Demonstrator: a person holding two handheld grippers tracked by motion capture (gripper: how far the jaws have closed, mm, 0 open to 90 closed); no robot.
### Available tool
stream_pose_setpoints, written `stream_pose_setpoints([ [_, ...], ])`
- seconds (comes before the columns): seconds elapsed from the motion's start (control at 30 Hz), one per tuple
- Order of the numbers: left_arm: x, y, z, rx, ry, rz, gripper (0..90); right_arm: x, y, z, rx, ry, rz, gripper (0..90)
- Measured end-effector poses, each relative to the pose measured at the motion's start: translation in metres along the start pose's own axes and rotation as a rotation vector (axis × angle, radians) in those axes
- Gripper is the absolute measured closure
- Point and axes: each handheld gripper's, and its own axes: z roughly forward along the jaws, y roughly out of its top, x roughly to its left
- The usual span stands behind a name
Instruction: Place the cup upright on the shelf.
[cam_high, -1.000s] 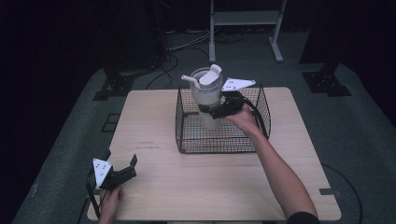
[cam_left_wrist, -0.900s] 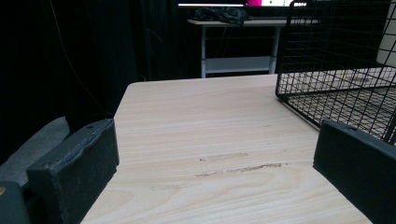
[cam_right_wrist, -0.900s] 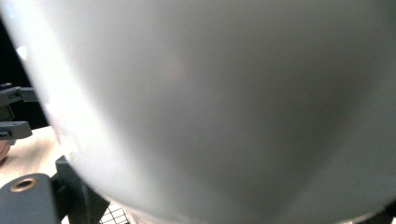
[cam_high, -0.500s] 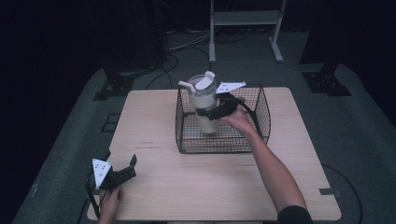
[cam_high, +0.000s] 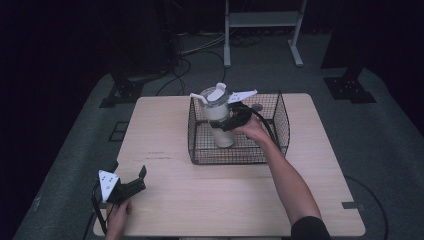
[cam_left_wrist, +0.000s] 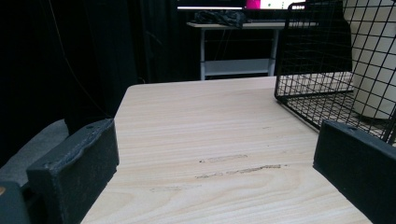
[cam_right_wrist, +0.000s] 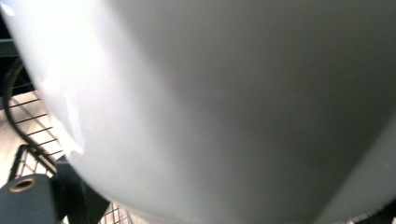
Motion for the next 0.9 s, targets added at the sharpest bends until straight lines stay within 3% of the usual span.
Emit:
stream_pose_setpoints([
  [0.53, 0.000, 0.000, -0.001, -0.004, -0.009, 0.001, 0.0, -0.011, -0.005, 0.003, -0.029, -0.027, 0.008, 7.6],
  [0.57, 0.000, 0.000, -0.001, -0.006, -0.009, 0.002, 0.0, -0.011, -0.006, 0.000, -0.018, -0.034, -0.014, 7.6],
  [0.9, -0.001, 0.000, -0.001, -0.008, -0.007, 0.009, 0.0, -0.008, -0.007, -0.003, -0.004, -0.044, -0.083, 7.6],
])
